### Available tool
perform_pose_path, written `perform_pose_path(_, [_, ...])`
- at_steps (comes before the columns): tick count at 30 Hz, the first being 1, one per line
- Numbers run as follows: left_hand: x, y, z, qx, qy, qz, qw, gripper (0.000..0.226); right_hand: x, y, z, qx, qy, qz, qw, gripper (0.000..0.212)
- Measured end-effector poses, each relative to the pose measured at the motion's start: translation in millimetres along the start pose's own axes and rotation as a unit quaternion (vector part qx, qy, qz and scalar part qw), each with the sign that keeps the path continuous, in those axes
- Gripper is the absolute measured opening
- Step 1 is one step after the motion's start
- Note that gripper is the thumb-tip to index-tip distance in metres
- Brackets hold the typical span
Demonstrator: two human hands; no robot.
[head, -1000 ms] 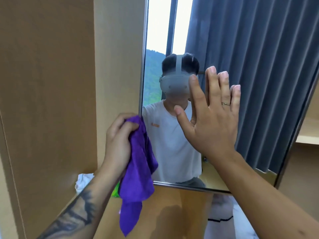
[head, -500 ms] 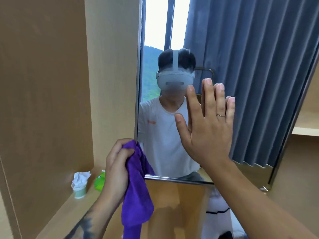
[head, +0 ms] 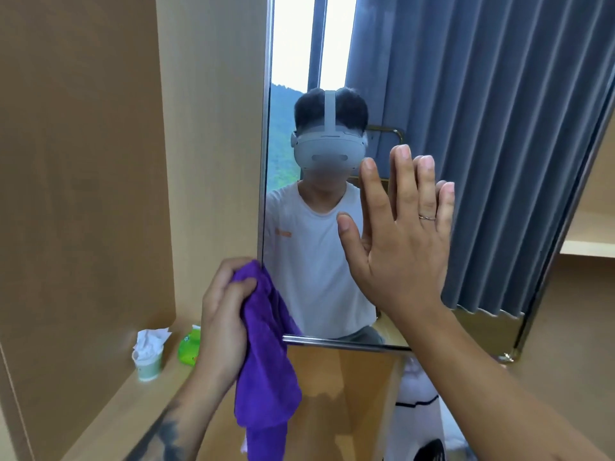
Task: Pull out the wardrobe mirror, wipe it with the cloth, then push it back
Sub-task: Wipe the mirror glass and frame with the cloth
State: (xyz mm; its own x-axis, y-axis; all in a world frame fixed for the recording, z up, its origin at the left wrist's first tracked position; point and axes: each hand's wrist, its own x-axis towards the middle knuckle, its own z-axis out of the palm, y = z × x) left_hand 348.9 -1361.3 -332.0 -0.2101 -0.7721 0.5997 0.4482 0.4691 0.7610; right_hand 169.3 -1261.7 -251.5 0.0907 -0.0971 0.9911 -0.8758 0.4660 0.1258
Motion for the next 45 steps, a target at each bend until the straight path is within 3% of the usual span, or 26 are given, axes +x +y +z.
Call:
perform_pose_path(6, [-41,-30,-11,-0.013,0.022,-0.052,0.998,0.026,1,0,-1,0.002,0.003,0.002,1.0,0.063])
perform_pose_path(15, [16,20,7,-0.011,0.013,0.029,0.999,0.022,1,-1,-2,0.009,0.0,0.002,1.0,0.062])
perform_pose_path(21, [-38,-32,-6,-0.08,0.051,-0.081,0.992,0.024,-1,-3,-2,0.008,-0.001,0.002,1.0,0.063])
perform_pose_path(25, [-66,-48,-4,-0.213,0.063,-0.218,0.95,0.026,-2,-2,-2,0.012,-0.001,0.004,1.0,0.063])
perform_pose_path(28, [-58,-44,-3,-0.209,0.073,-0.195,0.955,0.025,-1,-1,-3,0.014,-0.007,-0.002,1.0,0.063])
perform_pose_path(31, [-30,-25,-6,-0.171,0.092,-0.121,0.974,0.023,-2,-1,-2,0.014,-0.009,-0.004,1.0,0.063])
perform_pose_path(35, [4,-3,-2,-0.127,0.054,-0.068,0.988,0.023,-3,0,0,0.01,-0.001,-0.004,1.0,0.063])
perform_pose_path(43, [-45,-32,-3,-0.227,0.057,-0.219,0.947,0.017,-4,-1,-1,0.008,0.003,-0.002,1.0,0.063])
perform_pose_path(45, [-58,-34,-1,-0.261,0.04,-0.272,0.925,0.031,-4,-1,-1,0.008,0.007,0.0,1.0,0.063])
